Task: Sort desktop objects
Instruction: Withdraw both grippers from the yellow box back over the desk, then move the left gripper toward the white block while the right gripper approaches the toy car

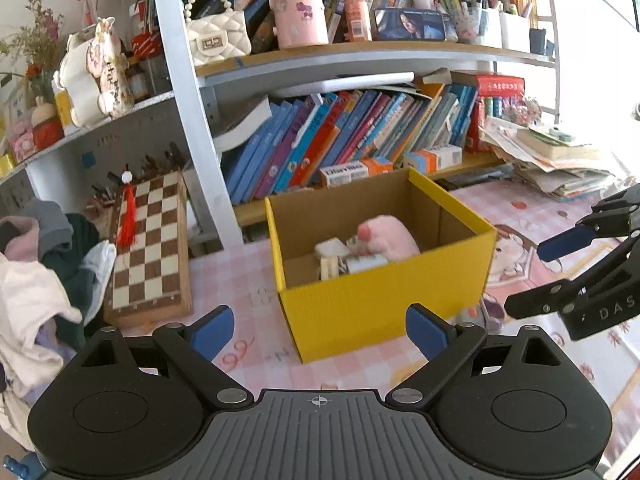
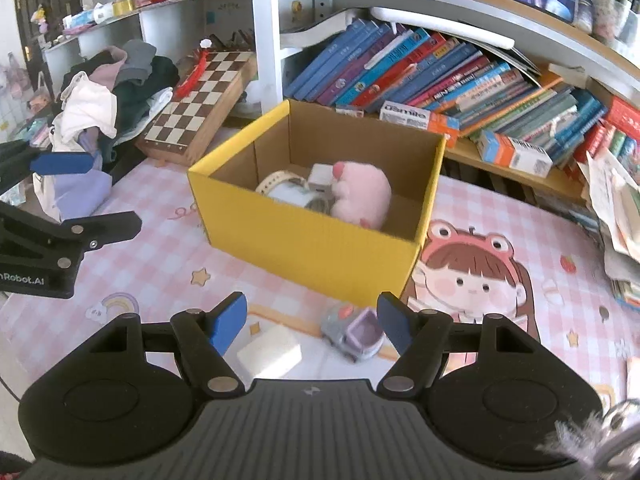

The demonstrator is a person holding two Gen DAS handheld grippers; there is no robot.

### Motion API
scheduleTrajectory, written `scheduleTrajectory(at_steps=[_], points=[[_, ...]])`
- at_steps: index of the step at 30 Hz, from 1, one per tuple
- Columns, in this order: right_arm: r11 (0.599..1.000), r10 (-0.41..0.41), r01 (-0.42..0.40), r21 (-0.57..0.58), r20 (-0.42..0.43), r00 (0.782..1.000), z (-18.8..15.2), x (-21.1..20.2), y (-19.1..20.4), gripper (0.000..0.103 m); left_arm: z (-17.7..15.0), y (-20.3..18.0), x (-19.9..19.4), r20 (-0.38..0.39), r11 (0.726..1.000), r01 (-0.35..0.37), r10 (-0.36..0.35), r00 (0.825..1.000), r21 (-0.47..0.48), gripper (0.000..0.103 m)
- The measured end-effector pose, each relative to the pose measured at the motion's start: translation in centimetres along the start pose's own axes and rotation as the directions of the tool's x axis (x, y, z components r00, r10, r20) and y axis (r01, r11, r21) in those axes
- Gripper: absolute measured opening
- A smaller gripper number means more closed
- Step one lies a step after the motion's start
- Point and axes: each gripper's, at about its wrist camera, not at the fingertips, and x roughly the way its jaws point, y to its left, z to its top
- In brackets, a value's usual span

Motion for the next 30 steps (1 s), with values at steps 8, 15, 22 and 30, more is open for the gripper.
scheduleTrajectory(at_steps=[8, 15, 22, 30], points=[[0.996, -0.056, 0.057, 0.065, -0.03, 0.998, -3.7, -1.1, 0.4, 0.074, -3.0, -0.3, -1.0, -0.049, 1.0, 0.005, -0.006, 0.999, -0.025, 0.095], [0.987, -0.099, 0.108, 0.117, -0.08, 0.992, -7.3, -1.4, 0.9, 0.074, -5.8, -0.7, -1.7, -0.109, 0.998, 0.022, -0.028, 0.994, -0.055, 0.095], [0.981, -0.117, 0.131, 0.141, -0.101, 0.988, -9.8, -1.9, 2.1, 0.074, -7.4, -1.3, -2.5, -0.117, 0.998, 0.02, -0.027, 0.993, -0.061, 0.095], [0.949, -0.248, 0.257, 0.184, -0.073, 0.966, -12.0, -2.9, 3.0, 0.08, -8.9, -2.8, -3.1, -0.125, 0.997, 0.004, -0.014, 0.992, -0.082, 0.095]])
